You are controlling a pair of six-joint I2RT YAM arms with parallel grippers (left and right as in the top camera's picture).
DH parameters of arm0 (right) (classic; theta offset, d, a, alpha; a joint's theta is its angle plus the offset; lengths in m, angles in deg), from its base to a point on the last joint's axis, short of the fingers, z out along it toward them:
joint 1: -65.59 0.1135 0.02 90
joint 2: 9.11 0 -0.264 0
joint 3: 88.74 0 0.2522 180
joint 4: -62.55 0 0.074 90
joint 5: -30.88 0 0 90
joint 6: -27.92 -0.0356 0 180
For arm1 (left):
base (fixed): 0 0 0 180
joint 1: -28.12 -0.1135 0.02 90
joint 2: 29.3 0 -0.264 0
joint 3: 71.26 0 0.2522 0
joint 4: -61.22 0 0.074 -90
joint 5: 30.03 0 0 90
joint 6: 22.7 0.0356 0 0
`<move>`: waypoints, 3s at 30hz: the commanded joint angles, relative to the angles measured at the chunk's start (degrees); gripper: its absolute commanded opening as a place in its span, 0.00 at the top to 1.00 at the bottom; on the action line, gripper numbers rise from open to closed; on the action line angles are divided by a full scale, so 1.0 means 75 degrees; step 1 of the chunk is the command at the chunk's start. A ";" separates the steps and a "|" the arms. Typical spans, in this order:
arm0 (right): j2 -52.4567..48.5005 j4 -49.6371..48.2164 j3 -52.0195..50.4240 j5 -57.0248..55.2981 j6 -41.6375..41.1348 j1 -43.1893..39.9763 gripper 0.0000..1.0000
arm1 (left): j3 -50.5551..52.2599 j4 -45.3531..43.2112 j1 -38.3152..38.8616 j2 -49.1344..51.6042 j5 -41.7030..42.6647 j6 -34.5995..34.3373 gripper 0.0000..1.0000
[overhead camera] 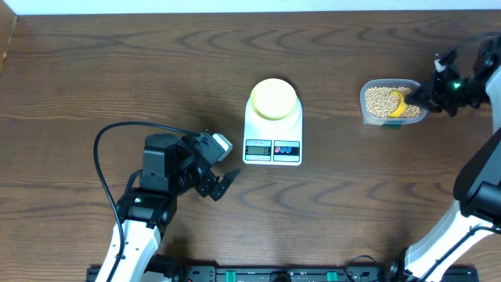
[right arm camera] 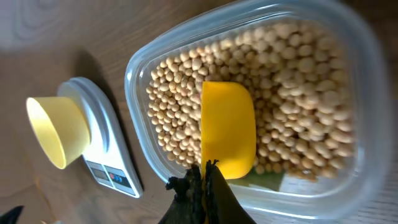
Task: Scoop item into bowl and weigh 50g on scale
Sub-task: 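Drag the scoop through the beans and lift it out, right gripper, then carry the filled scoop left over the yellow bowl with right gripper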
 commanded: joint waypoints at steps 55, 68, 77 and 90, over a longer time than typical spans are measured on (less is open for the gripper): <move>-0.0052 0.0545 0.0003 0.3952 0.1107 0.0472 0.99 | -0.0073 -0.0003 -0.0032 -0.0061 -0.0070 -0.0012 0.01; -0.0052 -0.1288 0.0003 0.4345 -0.0886 0.1967 0.99 | -0.0073 -0.0003 -0.0032 -0.0061 -0.0070 -0.0012 0.01; -0.0052 -0.2328 0.0003 0.4284 -0.1690 0.2906 0.99 | -0.0073 -0.0003 -0.0032 -0.0061 -0.0070 -0.0012 0.00; -0.0052 -0.2366 0.0224 0.3063 -0.1711 0.3937 0.99 | -0.0073 -0.0003 -0.0032 -0.0061 -0.0070 -0.0012 0.01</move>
